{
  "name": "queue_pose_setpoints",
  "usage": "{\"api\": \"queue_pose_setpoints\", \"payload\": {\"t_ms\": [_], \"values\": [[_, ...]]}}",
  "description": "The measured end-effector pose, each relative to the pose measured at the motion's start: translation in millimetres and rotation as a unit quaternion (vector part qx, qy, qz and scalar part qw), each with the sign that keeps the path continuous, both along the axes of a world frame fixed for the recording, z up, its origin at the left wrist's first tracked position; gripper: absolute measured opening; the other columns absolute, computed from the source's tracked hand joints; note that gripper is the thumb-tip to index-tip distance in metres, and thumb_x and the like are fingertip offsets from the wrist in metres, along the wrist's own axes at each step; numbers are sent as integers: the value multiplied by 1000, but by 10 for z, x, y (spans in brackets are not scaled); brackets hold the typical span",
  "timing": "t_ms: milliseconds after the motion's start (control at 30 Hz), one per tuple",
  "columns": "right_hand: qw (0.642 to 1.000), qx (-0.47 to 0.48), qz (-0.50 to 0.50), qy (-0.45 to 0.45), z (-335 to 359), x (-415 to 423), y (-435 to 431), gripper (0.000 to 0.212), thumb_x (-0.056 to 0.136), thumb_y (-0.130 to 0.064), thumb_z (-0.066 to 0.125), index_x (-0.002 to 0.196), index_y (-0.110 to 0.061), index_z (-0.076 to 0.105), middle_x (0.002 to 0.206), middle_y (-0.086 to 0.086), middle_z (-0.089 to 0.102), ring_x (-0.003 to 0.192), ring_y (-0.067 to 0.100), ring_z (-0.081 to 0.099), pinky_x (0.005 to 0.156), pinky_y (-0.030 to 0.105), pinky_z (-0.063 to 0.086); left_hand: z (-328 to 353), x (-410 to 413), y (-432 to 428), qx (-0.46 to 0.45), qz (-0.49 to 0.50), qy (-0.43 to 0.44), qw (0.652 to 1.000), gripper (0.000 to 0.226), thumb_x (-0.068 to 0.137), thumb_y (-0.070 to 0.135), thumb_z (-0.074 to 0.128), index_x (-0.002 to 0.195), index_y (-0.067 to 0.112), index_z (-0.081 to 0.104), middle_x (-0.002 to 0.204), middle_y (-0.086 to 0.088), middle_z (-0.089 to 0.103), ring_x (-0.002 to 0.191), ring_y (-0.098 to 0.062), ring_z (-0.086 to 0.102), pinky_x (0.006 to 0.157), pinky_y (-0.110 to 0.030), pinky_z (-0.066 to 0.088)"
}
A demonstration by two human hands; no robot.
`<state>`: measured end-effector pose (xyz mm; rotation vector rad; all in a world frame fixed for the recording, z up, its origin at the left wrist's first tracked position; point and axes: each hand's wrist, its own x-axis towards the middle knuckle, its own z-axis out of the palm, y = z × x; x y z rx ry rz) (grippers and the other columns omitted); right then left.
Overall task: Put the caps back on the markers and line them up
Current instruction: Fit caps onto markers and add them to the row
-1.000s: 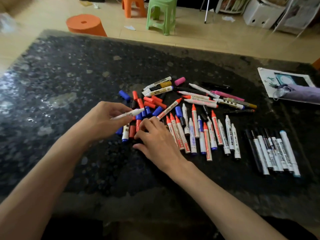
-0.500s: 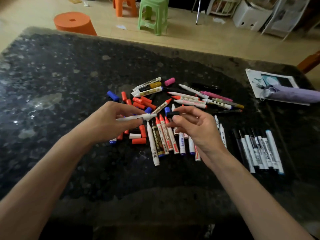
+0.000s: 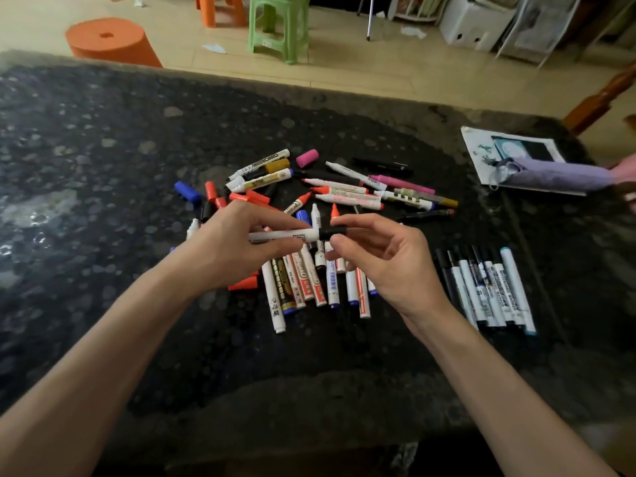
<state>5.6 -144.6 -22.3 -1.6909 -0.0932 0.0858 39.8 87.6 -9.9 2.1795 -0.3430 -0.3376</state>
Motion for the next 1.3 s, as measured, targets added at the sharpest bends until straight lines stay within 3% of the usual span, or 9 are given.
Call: {"api": "queue_pose_setpoints", "payload": {"t_ms": [200,367,633,767,900,967,1100,1200,1300], "values": [[987,-142,10,-78,-72,35,-193,22,94,-14,76,117,-14,77,99,-5,79,91,13,77,88,35,62,-14,-40,-199,34,-13,-61,997,22,94,44,65,110,36,78,91,20,75,88,3,68,82,-34,58],[983,-142,-39,-110,-146,-14,-189,25,94,-17,76,118,-13,78,102,-7,79,94,10,76,90,37,62,-46,-55,-263,40,-14,-75,996,26,94,53,59,111,43,76,84,21,72,78,-7,69,73,-47,58],[975,-157,-64,-143,-209,-62,-134,24,94,-14,75,118,-11,78,107,-5,78,100,8,74,90,33,62,-100,-79,-307,16,-13,-27,999,33,86,63,55,108,48,73,81,3,75,80,-27,72,77,-52,59],[976,-157,-45,-144,-178,-41,-181,21,94,-14,75,115,-15,77,101,-8,78,96,11,75,88,32,61,-101,-60,-351,-35,-22,-9,999,28,90,55,59,107,41,77,77,13,74,77,-12,70,81,-44,59],[986,-142,9,-84,-110,0,-283,17,95,-10,74,110,-17,76,95,-8,77,92,14,75,84,30,61,-86,-25,-380,-34,-105,13,994,21,102,39,54,99,34,75,74,0,62,73,-31,60,69,-52,53],[988,-128,16,-85,-87,15,-300,15,95,-9,73,109,-16,76,93,-7,77,90,14,75,82,27,60,-63,15,-338,-40,-142,37,988,27,105,39,49,89,40,70,70,-1,55,66,-30,52,64,-47,49],[984,-138,33,-107,-88,3,-227,14,94,-14,73,108,-15,77,91,-7,77,85,13,75,79,23,59,-45,66,-230,-60,-190,99,975,45,107,36,43,71,50,66,61,14,43,54,-3,41,56,-19,38],[985,-126,24,-115,-68,-5,-214,16,94,-13,73,109,-16,76,94,-6,77,85,12,75,79,22,59,-42,69,-83,-63,-183,175,965,39,102,42,45,72,43,70,62,13,40,50,-3,36,48,-15,33],[982,-140,-22,-121,-48,90,-413,14,94,-13,73,108,-14,77,92,-3,77,81,15,74,79,32,62,-93,132,183,-59,-86,196,975,35,96,45,47,82,27,73,61,11,40,52,-5,33,45,-16,30]]}}
